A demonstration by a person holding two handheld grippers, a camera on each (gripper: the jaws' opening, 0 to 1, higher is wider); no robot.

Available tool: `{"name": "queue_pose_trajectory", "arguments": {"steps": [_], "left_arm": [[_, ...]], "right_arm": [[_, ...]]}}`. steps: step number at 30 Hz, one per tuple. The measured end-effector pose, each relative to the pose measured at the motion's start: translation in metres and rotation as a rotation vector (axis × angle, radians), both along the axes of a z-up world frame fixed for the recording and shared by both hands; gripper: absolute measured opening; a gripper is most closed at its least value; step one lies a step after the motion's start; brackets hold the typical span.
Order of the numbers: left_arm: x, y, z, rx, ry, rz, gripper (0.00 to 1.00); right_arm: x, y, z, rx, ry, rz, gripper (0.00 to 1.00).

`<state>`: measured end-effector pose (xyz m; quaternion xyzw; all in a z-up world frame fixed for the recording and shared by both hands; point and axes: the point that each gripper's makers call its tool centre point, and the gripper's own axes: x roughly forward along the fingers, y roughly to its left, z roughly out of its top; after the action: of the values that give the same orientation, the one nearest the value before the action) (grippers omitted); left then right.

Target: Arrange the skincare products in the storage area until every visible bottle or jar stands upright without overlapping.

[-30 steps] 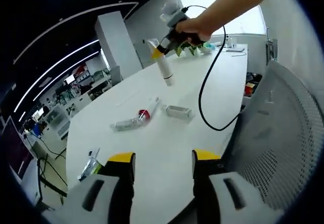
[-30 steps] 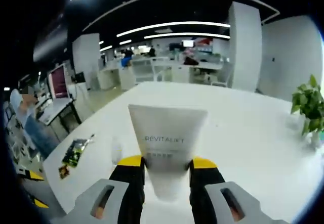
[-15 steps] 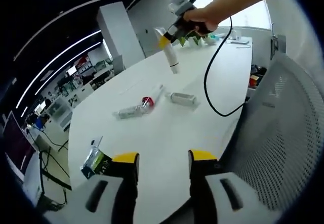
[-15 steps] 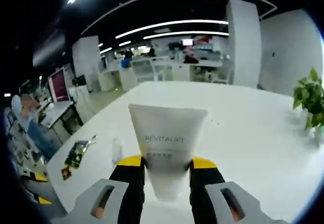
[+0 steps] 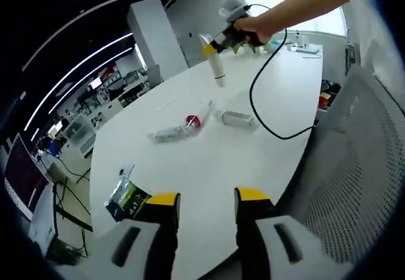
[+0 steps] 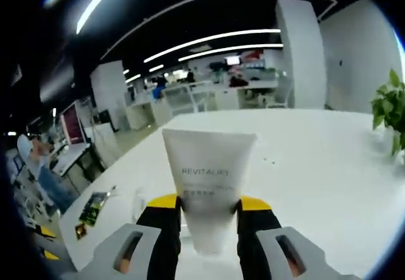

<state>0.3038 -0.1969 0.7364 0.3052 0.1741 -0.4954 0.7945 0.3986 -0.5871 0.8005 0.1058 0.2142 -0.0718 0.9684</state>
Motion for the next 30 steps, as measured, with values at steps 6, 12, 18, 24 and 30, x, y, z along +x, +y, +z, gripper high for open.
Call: {"name": "queue_pose_trajectory", "arguments": {"steps": [6,12,18,24,30], "left_arm": [[0.003,0.005,-0.006,0.032,0.018,0.022,0.31],[0.003,0.006,-0.008,0.052,0.019,0.016,0.29],[0.003,0.008,-0.013,0.069,0.030,0.018,0.28],[0.002,0.008,-0.015,0.081,0.035,0.013,0.28],[0.003,0.009,-0.016,0.091,0.035,0.013,0.28]], "right_arm": [[0.009,-0.008,-0.011,-0.003,0.020,-0.008,0.28],[0.025,-0.007,-0.028,-0.049,0.054,0.020,0.28],[0.041,-0.001,-0.041,-0.126,0.088,0.035,0.29],[0.052,-0.002,-0.045,-0.182,0.083,0.017,0.29],[0.050,-0.001,-0.055,-0.201,0.074,-0.011,0.29]]}}
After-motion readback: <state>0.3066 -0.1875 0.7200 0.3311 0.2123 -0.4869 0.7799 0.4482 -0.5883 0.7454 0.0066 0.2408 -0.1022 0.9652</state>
